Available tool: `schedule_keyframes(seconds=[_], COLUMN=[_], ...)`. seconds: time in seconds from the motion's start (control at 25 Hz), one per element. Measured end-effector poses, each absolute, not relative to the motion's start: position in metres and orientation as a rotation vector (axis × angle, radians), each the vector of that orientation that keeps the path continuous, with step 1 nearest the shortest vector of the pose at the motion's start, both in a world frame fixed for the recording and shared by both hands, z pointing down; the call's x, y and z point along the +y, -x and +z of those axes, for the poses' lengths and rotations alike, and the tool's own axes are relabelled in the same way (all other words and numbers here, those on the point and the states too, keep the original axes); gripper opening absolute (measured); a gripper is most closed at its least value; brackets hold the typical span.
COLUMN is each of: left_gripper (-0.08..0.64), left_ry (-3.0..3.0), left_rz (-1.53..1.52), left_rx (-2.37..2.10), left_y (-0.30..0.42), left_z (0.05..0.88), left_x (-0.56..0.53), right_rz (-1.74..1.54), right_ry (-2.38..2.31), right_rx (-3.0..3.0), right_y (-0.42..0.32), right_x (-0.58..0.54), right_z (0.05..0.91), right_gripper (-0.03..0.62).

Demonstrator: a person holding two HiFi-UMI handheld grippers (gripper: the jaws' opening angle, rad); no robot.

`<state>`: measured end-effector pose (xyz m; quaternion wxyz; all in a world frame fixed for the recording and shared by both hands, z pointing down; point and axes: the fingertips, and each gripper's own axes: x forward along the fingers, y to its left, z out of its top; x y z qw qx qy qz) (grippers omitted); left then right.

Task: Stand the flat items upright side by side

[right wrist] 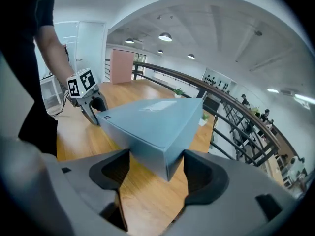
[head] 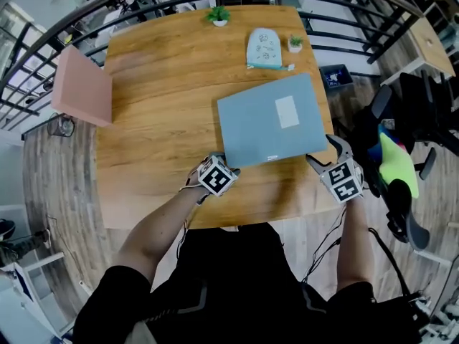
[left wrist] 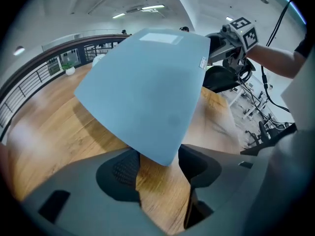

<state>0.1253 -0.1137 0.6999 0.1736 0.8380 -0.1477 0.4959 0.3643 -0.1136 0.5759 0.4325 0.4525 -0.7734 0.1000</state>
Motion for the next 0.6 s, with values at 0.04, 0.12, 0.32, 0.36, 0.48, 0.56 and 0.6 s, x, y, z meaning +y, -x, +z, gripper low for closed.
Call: schedule_keyframes(seconds=[0.04, 0.12, 0.32, 0.36, 0.48, 0.56, 0.6], left_gripper=[0.259, 0.251, 0.250, 0.250, 0.250, 0.249, 0.247], left_ry=[-2.373, -2.376, -2.413, -2.416, -2.416, -2.425, -2.425], left_rz=[1.416, 1.433, 1.385, 1.385, 1.390, 1.376, 1.374], left_rx=[-0.396, -0.351, -0.335, -0.332, -0.312, -0.315, -0.319], left_y=[-0.123, -0.120, -0.116, -0.115, -0.112, -0.111, -0.111], left_z=[0.700, 0.697, 0.688, 0.687, 0.688, 0.689, 0.690], left_x=[-0.112, -0.108, -0.109, -0.109, -0.109, -0.111, -0.112], right_rz=[0.216, 0.153, 0.000, -0.034, -0.132, -0.174, -0.189], right_ry=[-1.115, -1.092, -1.051, -1.037, -1.001, -0.989, -0.982], right_rx=[-1.919, -1.901, -1.851, -1.840, -1.798, -1.773, -1.764], right_y=[-0.359, -0.350, -0.327, -0.321, -0.304, -0.297, -0.294], right_x=[-0.116, -0.121, -0.135, -0.138, -0.149, -0.156, -0.159], right_z=[0.568, 0.554, 0.514, 0.507, 0.489, 0.483, 0.482], right_gripper=[0.353, 0.351, 0.347, 0.347, 0.345, 0.342, 0.341])
